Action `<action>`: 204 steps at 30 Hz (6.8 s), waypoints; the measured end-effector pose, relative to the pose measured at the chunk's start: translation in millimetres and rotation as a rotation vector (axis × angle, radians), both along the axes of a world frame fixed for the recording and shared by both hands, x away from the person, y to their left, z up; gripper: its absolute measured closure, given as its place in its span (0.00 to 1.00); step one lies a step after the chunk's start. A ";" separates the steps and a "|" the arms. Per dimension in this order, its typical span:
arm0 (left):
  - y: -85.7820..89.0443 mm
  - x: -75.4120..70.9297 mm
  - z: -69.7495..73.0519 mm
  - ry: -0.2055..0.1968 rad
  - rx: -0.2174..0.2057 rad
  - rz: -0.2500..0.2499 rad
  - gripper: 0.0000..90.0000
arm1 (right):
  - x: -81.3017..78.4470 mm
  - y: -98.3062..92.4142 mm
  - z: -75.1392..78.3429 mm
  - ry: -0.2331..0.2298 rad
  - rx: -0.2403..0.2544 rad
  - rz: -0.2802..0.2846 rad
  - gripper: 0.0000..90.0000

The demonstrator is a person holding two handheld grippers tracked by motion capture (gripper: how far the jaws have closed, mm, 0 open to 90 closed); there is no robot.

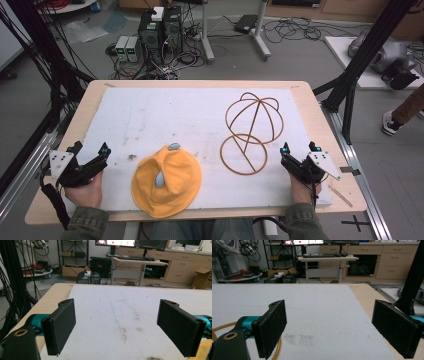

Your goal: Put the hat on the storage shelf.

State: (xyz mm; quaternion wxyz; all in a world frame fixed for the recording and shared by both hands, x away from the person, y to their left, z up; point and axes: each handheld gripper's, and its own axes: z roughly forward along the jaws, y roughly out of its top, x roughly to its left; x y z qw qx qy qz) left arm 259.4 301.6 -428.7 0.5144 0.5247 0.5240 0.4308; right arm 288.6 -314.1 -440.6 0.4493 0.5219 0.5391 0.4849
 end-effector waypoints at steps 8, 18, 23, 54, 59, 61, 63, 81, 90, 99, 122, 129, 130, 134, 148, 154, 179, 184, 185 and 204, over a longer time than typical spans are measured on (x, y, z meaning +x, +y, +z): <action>-1.3 0.2 0.3 -0.012 -0.009 -0.004 0.18 | -3.9 2.5 2.9 -0.020 0.021 0.010 0.14; 2.8 0.3 0.2 -0.026 -0.040 -0.030 0.18 | -2.3 2.1 1.6 -0.014 0.015 0.010 0.14; 3.1 1.2 0.8 -0.030 -0.038 -0.044 0.17 | -2.3 2.1 1.5 -0.015 0.015 0.010 0.14; -7.6 23.8 25.5 0.017 -0.033 -0.782 0.17 | -1.4 4.5 0.3 -0.004 -0.001 0.028 0.14; -30.4 27.7 26.5 0.087 0.031 -0.969 0.19 | -1.6 4.2 0.3 -0.004 -0.003 0.029 0.14; -33.2 28.5 27.0 0.094 0.033 -0.994 0.20 | -1.9 4.1 0.4 -0.004 -0.003 0.031 0.14; -36.7 31.3 27.7 0.105 0.041 -1.029 0.20 | -2.8 4.2 0.5 -0.004 0.003 0.025 0.14; -54.6 36.4 12.6 0.247 0.118 -1.148 0.80 | -2.6 2.4 -0.3 -0.007 -0.003 0.029 0.14; -51.2 34.1 14.5 0.197 0.138 -1.111 0.97 | -2.9 2.8 -0.4 -0.002 -0.006 0.033 0.14; -47.4 27.0 24.1 0.095 0.108 -0.990 0.97 | -1.4 2.8 -1.0 -0.006 -0.006 0.035 0.14; -54.9 45.3 141.5 -0.243 -0.019 -0.915 0.97 | 1.8 8.0 -4.2 0.007 -0.022 0.058 0.14; -72.3 57.5 167.4 -0.283 -0.014 -0.947 0.97 | 2.0 8.0 -3.9 0.007 -0.022 0.063 0.14; -75.8 59.4 170.5 -0.287 -0.015 -0.952 0.97 | 2.1 7.8 -3.9 0.006 -0.023 0.063 0.14; -93.7 69.6 183.9 -0.304 -0.030 -0.984 0.97 | 2.1 7.7 -3.8 0.005 -0.020 0.062 0.14; -183.7 105.3 212.1 -0.288 -0.058 -1.144 0.97 | 2.0 7.8 -4.0 0.005 -0.020 0.065 0.14; -228.5 116.6 216.7 -0.262 -0.047 -1.193 0.97 | 1.2 7.5 -3.8 -0.005 -0.023 0.050 0.14; -298.8 134.5 189.3 -0.007 0.091 -1.240 0.97 | -4.9 2.6 -1.9 -0.026 -0.025 0.054 0.14; -297.8 135.8 181.9 0.010 0.093 -1.237 0.97 | -5.0 2.8 -1.7 -0.030 -0.024 0.056 0.14; -297.0 136.1 180.6 0.010 0.087 -1.240 0.97 | -5.1 2.0 -1.8 -0.029 -0.024 0.052 0.14; -291.7 140.4 178.2 0.034 0.046 -1.179 0.45 | -5.4 1.5 -1.5 -0.028 -0.015 0.050 0.14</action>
